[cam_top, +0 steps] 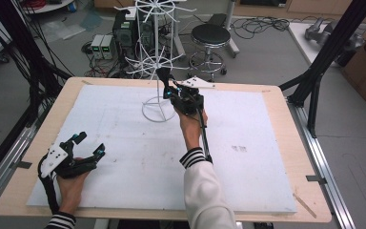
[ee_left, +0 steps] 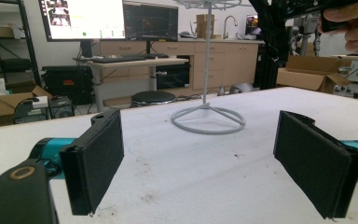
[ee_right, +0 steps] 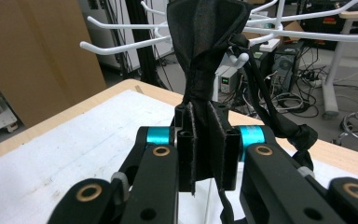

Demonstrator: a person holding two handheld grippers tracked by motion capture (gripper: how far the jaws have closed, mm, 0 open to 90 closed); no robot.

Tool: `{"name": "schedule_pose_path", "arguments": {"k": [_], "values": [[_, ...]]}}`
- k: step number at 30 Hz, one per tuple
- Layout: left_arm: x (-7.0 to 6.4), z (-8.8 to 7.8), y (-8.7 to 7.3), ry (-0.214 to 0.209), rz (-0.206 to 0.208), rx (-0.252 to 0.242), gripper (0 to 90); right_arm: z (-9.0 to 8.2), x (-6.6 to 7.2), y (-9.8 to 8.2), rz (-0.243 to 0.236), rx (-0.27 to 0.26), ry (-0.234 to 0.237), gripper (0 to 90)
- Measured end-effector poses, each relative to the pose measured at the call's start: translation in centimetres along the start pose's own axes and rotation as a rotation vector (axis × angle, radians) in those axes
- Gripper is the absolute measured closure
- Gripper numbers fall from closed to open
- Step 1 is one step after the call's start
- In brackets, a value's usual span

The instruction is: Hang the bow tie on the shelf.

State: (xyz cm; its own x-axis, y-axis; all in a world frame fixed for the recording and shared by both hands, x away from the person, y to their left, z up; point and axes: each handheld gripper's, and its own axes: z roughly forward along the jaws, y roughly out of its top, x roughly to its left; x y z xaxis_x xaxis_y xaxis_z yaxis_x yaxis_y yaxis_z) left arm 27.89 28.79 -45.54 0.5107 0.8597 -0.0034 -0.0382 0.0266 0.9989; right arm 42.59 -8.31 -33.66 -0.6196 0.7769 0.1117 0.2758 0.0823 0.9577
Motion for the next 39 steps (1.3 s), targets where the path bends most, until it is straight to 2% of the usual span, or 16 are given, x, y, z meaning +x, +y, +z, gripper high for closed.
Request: {"name": "schedule_pose_path", "arguments": {"k": [5, 9, 10, 13, 15, 20, 22, 23, 24, 25, 26, 27, 30, 31, 36, 39], "values": [[0.0, 0.0, 0.0, 0.0, 0.0, 0.0, 16.3, -0.1, 0.1, 0.0, -0.008, 0.019, -0.001, 66.6], [0.0, 0.0, 0.0, 0.001, -0.002, -0.002, 16.4, -0.2, 0.4, 0.0, -0.057, 0.065, -0.017, 32.2], [0.0, 0.0, 0.0, 0.001, -0.004, -0.002, 16.4, -0.2, 0.4, 0.0, -0.057, 0.065, -0.017, 32.2], [0.0, 0.0, 0.0, 0.001, -0.006, 0.0, 17.0, -0.6, 0.9, 0.1, -0.094, 0.103, -0.031, 12.6], [0.0, 0.0, 0.0, 0.002, -0.006, 0.001, 17.0, -2.0, 1.2, 0.3, -0.138, 0.091, -0.024, 11.1], [0.0, 0.0, 0.0, 0.002, -0.004, 0.003, 17.0, -4.8, 0.7, 0.3, -0.147, 0.042, -0.004, 10.4], [0.0, 0.0, 0.0, 0.002, -0.003, 0.003, 17.0, -7.2, 0.0, -0.1, -0.161, 0.025, -0.02, 10.4], [0.0, 0.1, 0.0, 0.003, -0.003, 0.002, 17.0, -7.2, 0.0, -0.1, -0.161, 0.025, -0.02, 10.4], [0.0, 0.1, 0.0, 0.002, -0.003, 0.002, 16.9, -9.3, -0.7, -0.8, -0.176, 0.018, -0.035, 10.4], [0.0, 0.1, 0.0, 0.001, -0.004, 0.003, 16.9, -9.3, -0.7, -0.8, -0.176, 0.018, -0.035, 10.4], [0.0, 0.1, 0.0, 0.003, -0.003, 0.002, 16.7, -11.4, -1.3, -1.6, -0.181, 0.008, -0.054, 10.4], [0.0, 0.1, 0.0, 0.003, -0.001, 0.003, 16.7, -11.4, -1.3, -1.6, -0.181, 0.008, -0.054, 10.4], [-0.1, 0.1, 0.0, 0.001, -0.002, 0.004, 16.2, -15.9, -2.5, -4.2, -0.178, -0.035, -0.114, 10.4], [-0.1, 0.1, 0.0, 0.001, -0.002, 0.003, 16.2, -15.9, -2.5, -4.2, -0.178, -0.035, -0.114, 10.4], [-0.1, 0.0, 0.0, 0.0, 0.006, 0.004, 15.5, -21.0, -3.5, -8.9, -0.193, -0.133, -0.177, 10.5], [-0.1, 0.0, 0.0, 0.0, 0.007, 0.005, 15.4, -22.0, -4.1, -11.2, -0.182, -0.15, -0.188, 10.4]]}}
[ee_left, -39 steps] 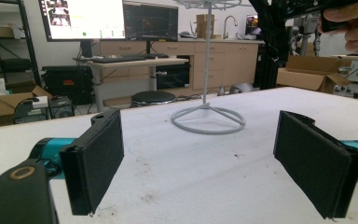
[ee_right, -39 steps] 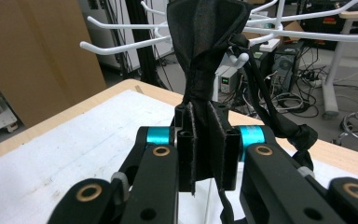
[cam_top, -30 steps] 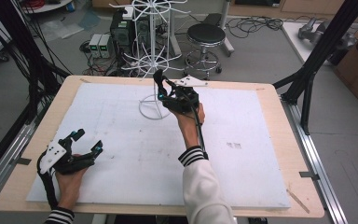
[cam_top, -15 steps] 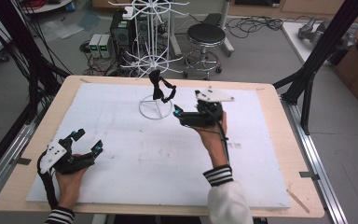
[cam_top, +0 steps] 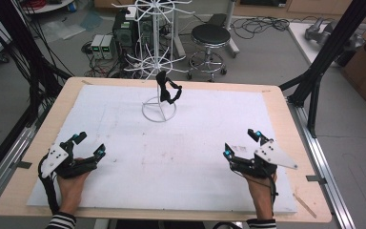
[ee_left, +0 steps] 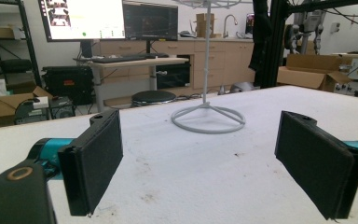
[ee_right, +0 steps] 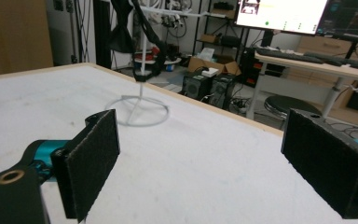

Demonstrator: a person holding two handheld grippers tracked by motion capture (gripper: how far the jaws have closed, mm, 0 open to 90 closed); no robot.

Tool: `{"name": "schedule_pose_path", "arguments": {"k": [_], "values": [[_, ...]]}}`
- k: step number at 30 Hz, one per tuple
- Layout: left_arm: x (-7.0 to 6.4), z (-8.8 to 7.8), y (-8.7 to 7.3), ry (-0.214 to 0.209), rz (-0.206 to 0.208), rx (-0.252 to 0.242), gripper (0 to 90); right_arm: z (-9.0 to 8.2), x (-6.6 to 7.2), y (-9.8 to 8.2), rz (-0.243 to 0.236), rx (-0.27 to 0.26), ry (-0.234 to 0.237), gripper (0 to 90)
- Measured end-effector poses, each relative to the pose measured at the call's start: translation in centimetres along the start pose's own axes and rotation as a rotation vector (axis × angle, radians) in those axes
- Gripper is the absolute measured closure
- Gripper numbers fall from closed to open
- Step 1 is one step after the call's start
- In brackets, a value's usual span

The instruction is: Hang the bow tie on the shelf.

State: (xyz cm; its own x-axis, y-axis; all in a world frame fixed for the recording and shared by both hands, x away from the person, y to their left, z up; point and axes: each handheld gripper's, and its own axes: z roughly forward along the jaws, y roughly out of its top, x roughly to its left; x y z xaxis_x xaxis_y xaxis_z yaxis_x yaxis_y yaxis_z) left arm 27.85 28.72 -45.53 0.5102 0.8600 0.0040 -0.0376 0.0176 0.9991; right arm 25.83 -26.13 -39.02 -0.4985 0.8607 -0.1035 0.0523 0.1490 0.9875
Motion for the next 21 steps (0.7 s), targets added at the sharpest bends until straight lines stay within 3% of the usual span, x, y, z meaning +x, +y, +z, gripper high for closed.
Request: {"name": "schedule_pose_path", "arguments": {"k": [1, 6, 12, 21], "values": [[0.0, 0.0, 0.0, 0.0, 0.0, 0.0, 15.4, 0.0, 0.0, 0.0, 0.0, 0.0, 0.0, 10.4], [-0.1, 0.0, 0.0, 0.0, 0.0, -0.007, 15.4, -1.1, -0.3, -3.4, 0.04, -0.053, -0.035, 10.4], [-0.1, 0.0, 0.0, 0.0, 0.001, -0.008, 15.4, -1.3, -0.6, -4.8, 0.053, -0.073, -0.046, 10.4], [0.0, 0.0, 0.0, 0.001, -0.001, -0.006, 15.4, -1.0, -0.8, -6.5, 0.07, -0.044, -0.066, 10.5]]}}
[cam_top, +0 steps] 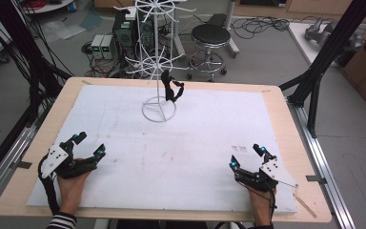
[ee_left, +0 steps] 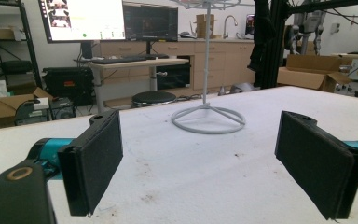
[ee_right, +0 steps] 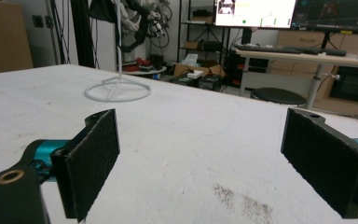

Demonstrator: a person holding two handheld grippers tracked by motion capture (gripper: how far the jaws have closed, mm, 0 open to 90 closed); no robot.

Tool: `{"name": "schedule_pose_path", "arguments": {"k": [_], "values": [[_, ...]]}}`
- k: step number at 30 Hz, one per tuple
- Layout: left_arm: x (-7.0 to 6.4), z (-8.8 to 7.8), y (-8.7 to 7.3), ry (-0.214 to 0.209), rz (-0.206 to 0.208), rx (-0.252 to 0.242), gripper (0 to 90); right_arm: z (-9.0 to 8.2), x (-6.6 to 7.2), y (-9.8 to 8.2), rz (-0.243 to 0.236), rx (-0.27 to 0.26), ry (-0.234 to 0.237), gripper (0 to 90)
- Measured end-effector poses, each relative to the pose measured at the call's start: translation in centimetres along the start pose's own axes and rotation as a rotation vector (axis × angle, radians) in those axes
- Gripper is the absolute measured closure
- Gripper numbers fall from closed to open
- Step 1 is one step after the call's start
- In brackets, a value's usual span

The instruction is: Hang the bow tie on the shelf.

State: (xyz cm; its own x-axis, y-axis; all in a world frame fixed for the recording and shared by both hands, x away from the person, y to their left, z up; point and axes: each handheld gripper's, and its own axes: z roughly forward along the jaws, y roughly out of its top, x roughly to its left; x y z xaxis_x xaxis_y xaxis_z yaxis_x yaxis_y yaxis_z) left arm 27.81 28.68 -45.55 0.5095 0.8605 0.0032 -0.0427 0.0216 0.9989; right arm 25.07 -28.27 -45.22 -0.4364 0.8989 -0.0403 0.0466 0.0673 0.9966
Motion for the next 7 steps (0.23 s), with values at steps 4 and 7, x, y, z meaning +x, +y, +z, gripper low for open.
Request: {"name": "schedule_pose_path", "arguments": {"k": [4, 7], "values": [[0.0, -0.01, 0.0, 0.0, 0.0, 0.0, 15.4, -0.01, -0.07, -0.04, 0.004, -0.006, 0.001, 10.5], [0.01, -0.03, 0.0, 0.001, 0.002, -0.002, 15.3, 0.02, -0.16, -0.05, 0.013, -0.005, 0.0, 10.5]]}}
